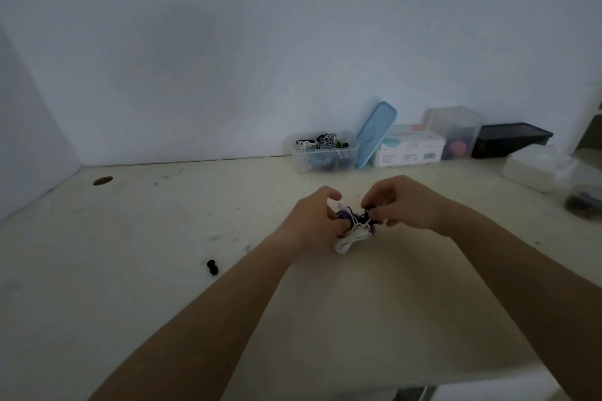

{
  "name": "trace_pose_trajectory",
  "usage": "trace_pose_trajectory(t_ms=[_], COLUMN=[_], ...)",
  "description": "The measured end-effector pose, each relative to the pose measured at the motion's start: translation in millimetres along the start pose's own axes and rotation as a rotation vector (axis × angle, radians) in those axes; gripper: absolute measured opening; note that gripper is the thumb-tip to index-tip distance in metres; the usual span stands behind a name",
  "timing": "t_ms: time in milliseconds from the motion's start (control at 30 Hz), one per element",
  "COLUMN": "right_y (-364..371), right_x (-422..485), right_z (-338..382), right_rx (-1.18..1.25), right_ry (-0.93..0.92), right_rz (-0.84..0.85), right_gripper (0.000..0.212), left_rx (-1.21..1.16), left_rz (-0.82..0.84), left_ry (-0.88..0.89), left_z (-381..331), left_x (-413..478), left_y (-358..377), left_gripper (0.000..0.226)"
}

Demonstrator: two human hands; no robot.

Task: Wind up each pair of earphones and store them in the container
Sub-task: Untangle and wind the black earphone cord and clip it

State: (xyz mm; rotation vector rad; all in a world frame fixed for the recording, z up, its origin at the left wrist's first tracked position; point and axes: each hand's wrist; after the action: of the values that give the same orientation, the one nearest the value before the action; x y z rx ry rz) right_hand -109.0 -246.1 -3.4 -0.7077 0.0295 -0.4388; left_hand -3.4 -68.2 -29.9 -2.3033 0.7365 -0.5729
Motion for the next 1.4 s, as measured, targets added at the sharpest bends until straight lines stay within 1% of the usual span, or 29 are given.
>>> trace_pose_trajectory(t_ms=[133,233,300,367,433,467,500,567,600,667,733,833,867,933,1000,1067,1100,1133,1167,1233,1300,1400], right_y=[-1.2,-1.0,0.1,2.7,6.4,8.1,8.8,8.3,7.3,3.8,-0.2,-4.1,-4.6,-3.8,-1.7,1.1,3.0,4.9,6.9,10.7,13.3,14.4], right_x=[1.5,3.6,5.8,8.5,10.8,12.2,13.5,16.2,17.5,19.3,20.2,21.7,22.4,23.9,24.9,24.6,24.5,24.7,24.4,24.6,24.8,24.8], right_z=[7.3,14.2,18.2,20.4,21.2,21.0,20.4,18.3,16.7,13.9,12.1,13.0,14.0,17.6,22.3,27.0,29.2,31.1,33.0,34.8,34.8,33.7], right_rx=[0.187,0.345,0.406,0.431,0.427,0.428,0.435,0.439,0.430,0.414,0.415,0.493,0.538,0.624,0.690,0.731,0.752,0.775,0.797,0.827,0.853,0.918], right_ry=[0.094,0.146,0.132,0.117,0.109,0.108,0.110,0.116,0.123,0.151,0.185,0.211,0.224,0.253,0.272,0.279,0.287,0.297,0.308,0.329,0.339,0.333], right_rz=[-0.014,-0.039,-0.069,-0.095,-0.123,-0.139,-0.156,-0.187,-0.199,-0.220,-0.238,-0.239,-0.242,-0.253,-0.248,-0.223,-0.211,-0.203,-0.197,-0.194,-0.192,-0.157], right_gripper=[0.013,0.012,0.011,0.013,0.018,0.021,0.023,0.026,0.026,0.021,0.014,0.013,0.013,0.013,0.013,0.012,0.010,0.009,0.010,0.014,0.015,0.015], left_rx=[-0.278,-0.341,-0.441,-0.562,-0.487,-0.449,-0.440,-0.507,-0.548,-0.592,-0.521,-0.175,-0.070,0.032,0.112,0.220,0.217,0.148,0.035,-0.134,-0.231,-0.378], left_rz=[-0.069,-0.092,-0.041,0.059,0.076,0.054,0.019,-0.050,-0.071,-0.106,-0.131,-0.152,-0.136,-0.074,-0.055,-0.090,-0.093,-0.079,-0.061,-0.049,-0.105,-0.180], left_ry=[-0.106,-0.153,-0.173,-0.198,-0.123,-0.081,-0.060,-0.096,-0.138,-0.209,-0.234,-0.144,-0.109,-0.094,-0.103,-0.054,-0.026,-0.017,-0.022,-0.018,0.001,-0.023], left_z=[1.6,3.1,1.0,-3.9,-4.7,-3.1,-2.2,-0.7,1.4,7.0,15.9,27.2,28.1,26.1,22.4,18.4,16.1,12.7,9.6,5.5,3.8,0.5], left_x=[1.9,1.7,-0.2,-3.5,-4.0,-3.1,-2.2,-1.3,-0.9,0.9,3.5,10.2,11.6,10.8,9.8,9.9,10.3,10.9,11.3,13.3,15.7,16.3], left_y=[-13.9,-20.8,-21.9,-20.9,-15.7,-12.4,-10.6,-13.7,-17.3,-25.4,-29.8,-27.8,-26.0,-23.3,-20.4,-16.2,-13.6,-11.2,-9.0,-5.7,-2.6,-3.9], left_gripper=[0.032,0.027,0.031,0.043,0.056,0.054,0.046,0.026,0.021,0.018,0.018,0.013,0.010,0.013,0.032,0.057,0.069,0.076,0.077,0.063,0.048,0.041])
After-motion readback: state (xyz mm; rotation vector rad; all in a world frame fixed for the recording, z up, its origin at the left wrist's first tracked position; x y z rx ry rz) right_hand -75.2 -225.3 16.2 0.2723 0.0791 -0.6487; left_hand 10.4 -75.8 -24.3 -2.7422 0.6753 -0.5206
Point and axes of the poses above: each hand's wrist, its own x-axis towards the middle knuckle, its own y-axis out of the palm, z = x × y, and after that the axes turned 10 degrees about -z, right-handed
